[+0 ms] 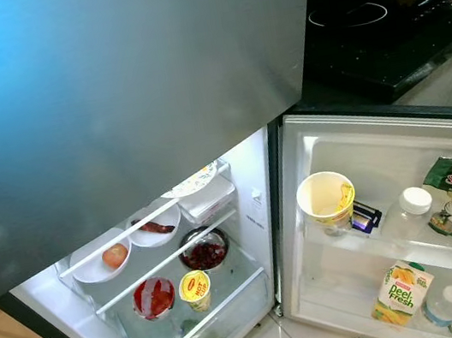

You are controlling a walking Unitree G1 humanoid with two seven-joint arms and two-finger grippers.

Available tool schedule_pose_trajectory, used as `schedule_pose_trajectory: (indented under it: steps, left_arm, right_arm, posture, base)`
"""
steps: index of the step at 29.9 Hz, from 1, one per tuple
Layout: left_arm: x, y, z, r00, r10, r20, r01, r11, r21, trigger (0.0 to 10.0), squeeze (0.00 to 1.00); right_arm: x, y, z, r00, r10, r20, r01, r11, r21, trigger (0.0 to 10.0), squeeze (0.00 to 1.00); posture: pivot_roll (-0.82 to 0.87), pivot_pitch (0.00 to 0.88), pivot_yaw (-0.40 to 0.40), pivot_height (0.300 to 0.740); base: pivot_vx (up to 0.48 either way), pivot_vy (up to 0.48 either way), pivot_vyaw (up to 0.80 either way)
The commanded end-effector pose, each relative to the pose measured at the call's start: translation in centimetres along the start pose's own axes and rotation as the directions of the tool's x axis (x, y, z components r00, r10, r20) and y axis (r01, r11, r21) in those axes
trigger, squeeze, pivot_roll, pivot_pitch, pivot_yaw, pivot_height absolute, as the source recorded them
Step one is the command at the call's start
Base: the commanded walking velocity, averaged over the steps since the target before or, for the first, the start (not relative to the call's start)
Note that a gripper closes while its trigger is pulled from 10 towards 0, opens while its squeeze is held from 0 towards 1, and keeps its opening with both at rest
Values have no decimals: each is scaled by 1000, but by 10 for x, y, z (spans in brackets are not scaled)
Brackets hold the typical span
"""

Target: Restocking fridge

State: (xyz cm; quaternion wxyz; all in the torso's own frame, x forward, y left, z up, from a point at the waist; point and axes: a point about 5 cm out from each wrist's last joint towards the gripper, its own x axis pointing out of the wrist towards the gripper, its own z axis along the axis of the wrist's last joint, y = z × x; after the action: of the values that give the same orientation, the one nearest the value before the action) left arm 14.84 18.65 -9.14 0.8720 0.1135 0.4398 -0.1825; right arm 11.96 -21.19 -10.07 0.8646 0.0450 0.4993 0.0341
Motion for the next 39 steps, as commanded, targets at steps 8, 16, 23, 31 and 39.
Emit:
schedule_pose_trajectory:
  steps: [8, 16, 23, 31, 39]
  left_arm:
    - [-11, 4, -35, 988, 40, -146, -69, 977, -202, 10000, 0]
    - [-10, -2, -36, 988, 13, -155, -52, 967, -249, 10000, 0]
    - [-10, -1, -37, 987, 8, -163, -49, 966, -253, 10000, 0]
    - [-12, 1, -39, 985, 1, -173, -45, 966, -253, 10000, 0]
    - [-11, 1, -37, 985, -3, -171, -41, 967, -251, 10000, 0]
  right_arm:
    - [-4, -7, -15, 996, -54, -76, 55, 998, 11, 10000, 0]
    - [-1, -9, -1, 996, -69, -52, 69, 998, -5, 10000, 0]
    - [-1, -8, -2, 995, -78, -61, 77, 997, -15, 10000, 0]
    - [-3, -10, -8, 993, -87, -80, 86, 996, -19, 10000, 0]
    - [-4, -15, -7, 992, -103, -79, 102, 995, -17, 10000, 0]
  posture:
    - [-24, 0, 4, 740]
    - [-11, 0, -6, 740]
    - [-10, 0, -5, 740]
    - [-19, 0, 2, 740]
    - [-26, 0, 4, 740]
  base:
    - [0, 0, 0]
    - [0, -152, 0]
    - [0, -427, 0]
    - [0, -480, 0]
    - [0, -480, 0]
